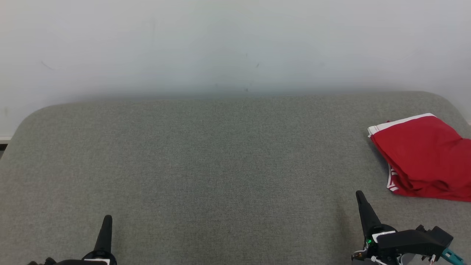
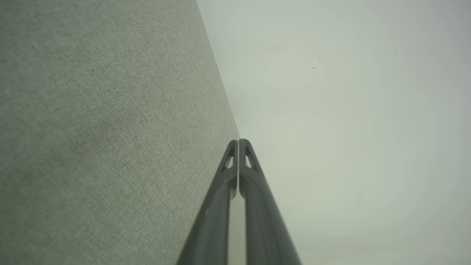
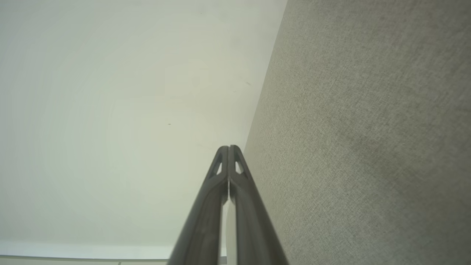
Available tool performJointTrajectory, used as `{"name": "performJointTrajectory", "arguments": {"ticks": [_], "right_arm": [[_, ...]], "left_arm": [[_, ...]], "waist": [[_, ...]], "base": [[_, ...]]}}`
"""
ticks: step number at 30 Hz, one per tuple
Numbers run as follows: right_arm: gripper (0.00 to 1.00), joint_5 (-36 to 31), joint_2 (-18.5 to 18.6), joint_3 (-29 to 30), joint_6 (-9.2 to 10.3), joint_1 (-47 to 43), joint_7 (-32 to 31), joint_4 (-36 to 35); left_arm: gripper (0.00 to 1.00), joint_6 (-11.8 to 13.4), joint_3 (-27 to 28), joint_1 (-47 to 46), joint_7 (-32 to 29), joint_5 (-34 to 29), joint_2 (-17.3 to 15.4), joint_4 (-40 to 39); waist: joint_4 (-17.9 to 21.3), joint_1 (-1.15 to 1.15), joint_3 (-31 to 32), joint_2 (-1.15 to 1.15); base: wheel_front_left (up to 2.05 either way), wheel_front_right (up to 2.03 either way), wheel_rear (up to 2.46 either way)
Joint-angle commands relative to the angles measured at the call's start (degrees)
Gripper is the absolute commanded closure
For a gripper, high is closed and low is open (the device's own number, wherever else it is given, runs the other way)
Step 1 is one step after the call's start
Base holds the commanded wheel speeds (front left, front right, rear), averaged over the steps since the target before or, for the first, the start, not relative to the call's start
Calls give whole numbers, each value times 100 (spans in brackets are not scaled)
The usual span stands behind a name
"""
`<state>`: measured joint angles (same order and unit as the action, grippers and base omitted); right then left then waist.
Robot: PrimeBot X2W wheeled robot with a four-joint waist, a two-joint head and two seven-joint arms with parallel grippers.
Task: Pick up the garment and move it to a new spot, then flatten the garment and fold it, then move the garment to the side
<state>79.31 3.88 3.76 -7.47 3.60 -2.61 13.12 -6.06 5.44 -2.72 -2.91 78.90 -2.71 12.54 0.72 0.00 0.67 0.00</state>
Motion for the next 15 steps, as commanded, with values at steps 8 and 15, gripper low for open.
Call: {"name": "performJointTrajectory", "arguments": {"ticks": [8, 15], "right_arm": [[100, 483, 5, 58, -3, 140, -108, 13], [100, 736, -2, 87, -4, 175, -165, 33]], "left_arm": [[100, -67, 54, -185, -131, 485, -23, 42], [100, -101, 70, -245, -199, 721, -24, 74]], "waist": [[-20, 0, -24, 0], [-33, 0, -39, 0]], "base": [[0, 0, 0], [0, 0, 0]]}}
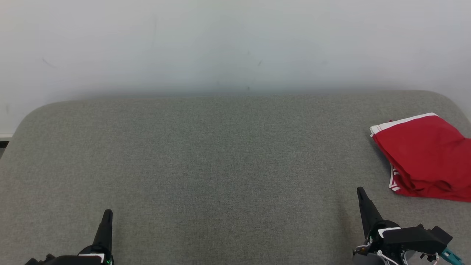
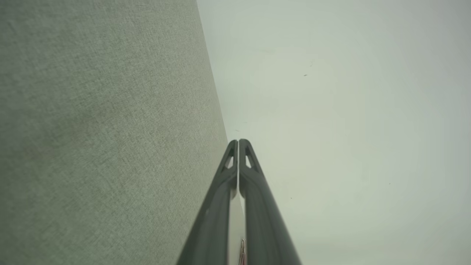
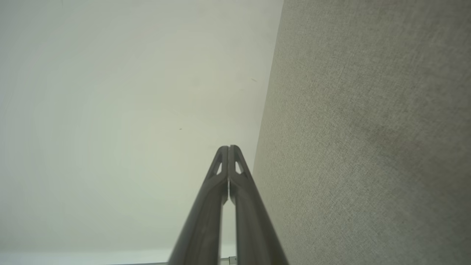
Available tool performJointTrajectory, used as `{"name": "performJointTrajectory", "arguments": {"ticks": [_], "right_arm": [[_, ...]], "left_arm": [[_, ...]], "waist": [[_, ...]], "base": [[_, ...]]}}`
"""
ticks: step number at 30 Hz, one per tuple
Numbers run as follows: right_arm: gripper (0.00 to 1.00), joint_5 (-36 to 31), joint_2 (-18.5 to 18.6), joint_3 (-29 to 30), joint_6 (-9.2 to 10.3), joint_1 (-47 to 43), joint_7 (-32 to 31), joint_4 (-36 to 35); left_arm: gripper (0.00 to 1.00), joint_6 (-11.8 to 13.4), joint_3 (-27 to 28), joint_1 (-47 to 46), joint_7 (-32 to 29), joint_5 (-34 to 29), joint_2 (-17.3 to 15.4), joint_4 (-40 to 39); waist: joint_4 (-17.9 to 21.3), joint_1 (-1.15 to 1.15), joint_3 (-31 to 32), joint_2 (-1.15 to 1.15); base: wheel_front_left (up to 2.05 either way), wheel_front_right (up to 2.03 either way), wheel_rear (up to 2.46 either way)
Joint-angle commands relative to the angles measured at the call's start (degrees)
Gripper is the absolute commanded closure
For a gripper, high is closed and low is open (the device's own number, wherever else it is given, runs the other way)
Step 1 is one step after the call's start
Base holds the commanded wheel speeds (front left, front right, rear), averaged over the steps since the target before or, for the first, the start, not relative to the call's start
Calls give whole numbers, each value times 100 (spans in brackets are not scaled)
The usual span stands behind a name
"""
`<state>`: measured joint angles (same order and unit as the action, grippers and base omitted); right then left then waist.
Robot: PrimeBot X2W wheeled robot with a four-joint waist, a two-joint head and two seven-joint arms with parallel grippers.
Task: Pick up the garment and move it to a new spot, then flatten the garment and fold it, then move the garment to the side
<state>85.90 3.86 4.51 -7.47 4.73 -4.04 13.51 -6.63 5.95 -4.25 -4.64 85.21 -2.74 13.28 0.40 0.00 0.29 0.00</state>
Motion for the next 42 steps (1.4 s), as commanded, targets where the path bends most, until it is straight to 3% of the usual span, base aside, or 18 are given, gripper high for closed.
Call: {"name": "performJointTrajectory", "arguments": {"ticks": [1, 18, 42], "right_arm": [[100, 119, -1, 18, -4, 70, -33, -2], [100, 771, -19, 96, -4, 162, -171, 52], [100, 712, -47, 126, -4, 162, -193, 50]], "left_arm": [[100, -50, 22, -102, -40, 131, -21, 5], [100, -100, 71, -240, -215, 749, -22, 92], [100, -95, 67, -234, -199, 734, -21, 87]], "waist": [[-3, 0, -3, 0], [-40, 0, -47, 0], [-40, 0, -47, 0]], "base": [[0, 0, 0], [0, 0, 0], [0, 0, 0]]}}
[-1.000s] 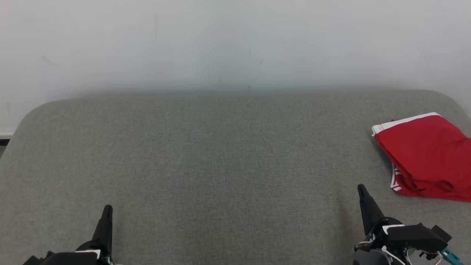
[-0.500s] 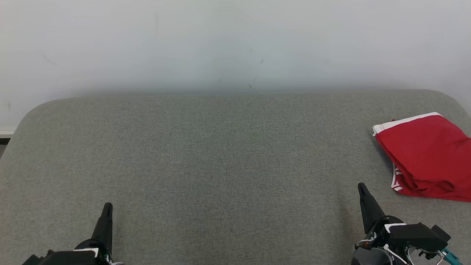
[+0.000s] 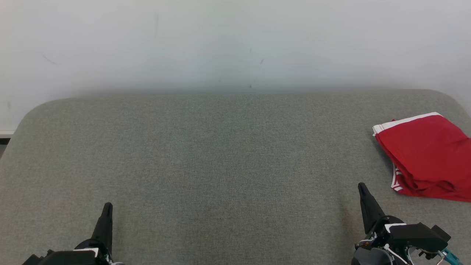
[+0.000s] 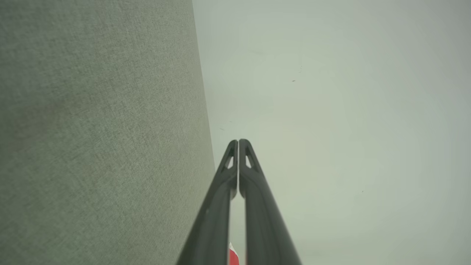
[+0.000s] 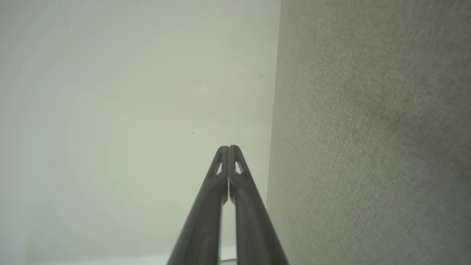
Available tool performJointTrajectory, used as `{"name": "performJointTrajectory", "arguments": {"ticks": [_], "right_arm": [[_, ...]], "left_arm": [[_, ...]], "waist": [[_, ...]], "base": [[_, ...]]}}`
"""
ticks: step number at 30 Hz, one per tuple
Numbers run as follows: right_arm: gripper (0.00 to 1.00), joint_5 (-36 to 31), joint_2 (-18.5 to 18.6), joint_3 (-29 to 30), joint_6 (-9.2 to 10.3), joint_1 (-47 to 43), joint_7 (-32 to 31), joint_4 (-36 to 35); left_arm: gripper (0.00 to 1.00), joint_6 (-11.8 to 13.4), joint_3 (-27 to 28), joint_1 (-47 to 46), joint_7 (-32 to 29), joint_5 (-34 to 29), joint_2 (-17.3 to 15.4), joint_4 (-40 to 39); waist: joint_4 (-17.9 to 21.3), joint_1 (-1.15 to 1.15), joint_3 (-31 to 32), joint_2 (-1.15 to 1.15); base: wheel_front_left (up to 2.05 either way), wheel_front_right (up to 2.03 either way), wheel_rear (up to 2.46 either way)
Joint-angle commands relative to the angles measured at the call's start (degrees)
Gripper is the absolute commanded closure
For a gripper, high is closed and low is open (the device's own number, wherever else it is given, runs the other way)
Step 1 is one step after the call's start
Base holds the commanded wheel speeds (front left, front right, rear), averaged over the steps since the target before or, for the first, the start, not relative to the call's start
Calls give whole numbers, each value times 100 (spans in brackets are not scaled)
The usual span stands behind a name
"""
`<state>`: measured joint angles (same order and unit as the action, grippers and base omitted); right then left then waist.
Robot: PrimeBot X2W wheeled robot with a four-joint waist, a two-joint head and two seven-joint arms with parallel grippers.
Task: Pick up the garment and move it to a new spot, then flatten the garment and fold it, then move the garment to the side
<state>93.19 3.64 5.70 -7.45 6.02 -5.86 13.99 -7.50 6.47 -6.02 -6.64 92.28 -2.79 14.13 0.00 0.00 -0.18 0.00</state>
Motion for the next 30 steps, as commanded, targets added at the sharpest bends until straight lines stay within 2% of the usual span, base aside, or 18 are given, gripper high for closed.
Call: {"name": "performJointTrajectory", "arguments": {"ticks": [1, 30], "right_arm": [[100, -19, -26, 8, -5, 33, -12, 4], [100, -44, -47, 37, -5, 35, -41, 4]], "left_arm": [[100, -8, 15, -57, 1, 26, -16, 0], [100, -8, 15, -52, 1, 27, -17, -2]], "waist": [[0, 0, 0, 0], [0, 0, 0, 0]], "base": [[0, 0, 0], [0, 0, 0]]}}
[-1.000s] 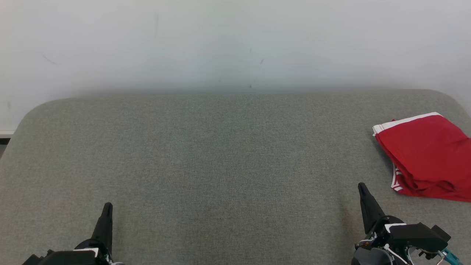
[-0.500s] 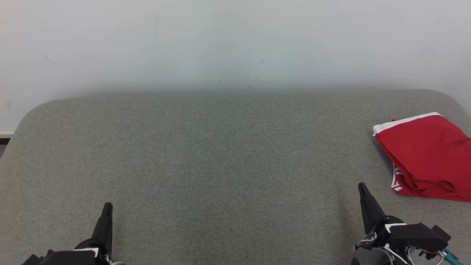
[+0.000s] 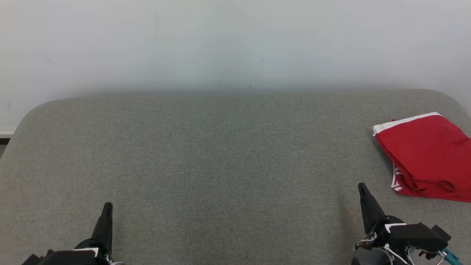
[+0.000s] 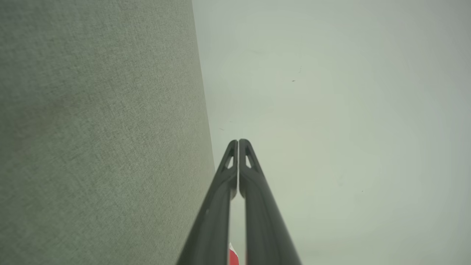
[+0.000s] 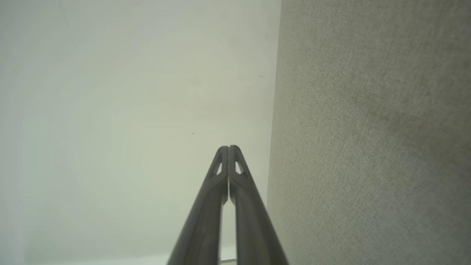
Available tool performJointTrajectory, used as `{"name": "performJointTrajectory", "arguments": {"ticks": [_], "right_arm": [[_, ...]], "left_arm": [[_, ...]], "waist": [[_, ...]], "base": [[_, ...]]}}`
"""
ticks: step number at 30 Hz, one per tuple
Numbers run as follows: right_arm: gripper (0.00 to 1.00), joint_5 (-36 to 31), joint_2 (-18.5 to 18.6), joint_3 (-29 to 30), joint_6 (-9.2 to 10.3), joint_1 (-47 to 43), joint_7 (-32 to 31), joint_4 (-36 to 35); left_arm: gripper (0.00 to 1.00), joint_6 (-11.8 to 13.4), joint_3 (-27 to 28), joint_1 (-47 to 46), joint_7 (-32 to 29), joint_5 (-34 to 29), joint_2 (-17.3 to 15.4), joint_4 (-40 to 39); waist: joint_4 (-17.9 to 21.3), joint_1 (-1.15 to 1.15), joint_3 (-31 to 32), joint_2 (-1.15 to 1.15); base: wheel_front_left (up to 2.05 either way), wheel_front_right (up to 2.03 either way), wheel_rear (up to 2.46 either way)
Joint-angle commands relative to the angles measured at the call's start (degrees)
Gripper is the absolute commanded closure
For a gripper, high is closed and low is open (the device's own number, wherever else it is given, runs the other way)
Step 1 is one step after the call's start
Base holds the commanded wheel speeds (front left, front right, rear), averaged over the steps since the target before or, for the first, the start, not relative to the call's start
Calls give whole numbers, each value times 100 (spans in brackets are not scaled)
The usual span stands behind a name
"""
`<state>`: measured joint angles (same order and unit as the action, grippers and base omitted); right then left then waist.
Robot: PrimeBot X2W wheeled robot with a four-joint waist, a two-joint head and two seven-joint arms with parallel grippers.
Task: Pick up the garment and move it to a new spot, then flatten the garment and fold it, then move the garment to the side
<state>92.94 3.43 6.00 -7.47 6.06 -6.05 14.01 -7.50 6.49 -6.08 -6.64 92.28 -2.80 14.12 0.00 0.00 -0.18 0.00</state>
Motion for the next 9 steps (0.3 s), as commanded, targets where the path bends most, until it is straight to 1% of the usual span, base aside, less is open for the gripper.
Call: {"name": "performJointTrajectory", "arguments": {"ticks": [1, 9], "right_arm": [[100, -20, -26, 7, -4, 31, -23, 3], [100, -27, -30, 14, -4, 32, -28, 3]], "left_arm": [[100, -8, 14, -46, 1, 27, -15, 1], [100, -8, 13, -45, 1, 27, -15, 0]], "waist": [[0, 0, 0, 0], [0, 0, 0, 0]], "base": [[0, 0, 0], [0, 0, 0]]}}
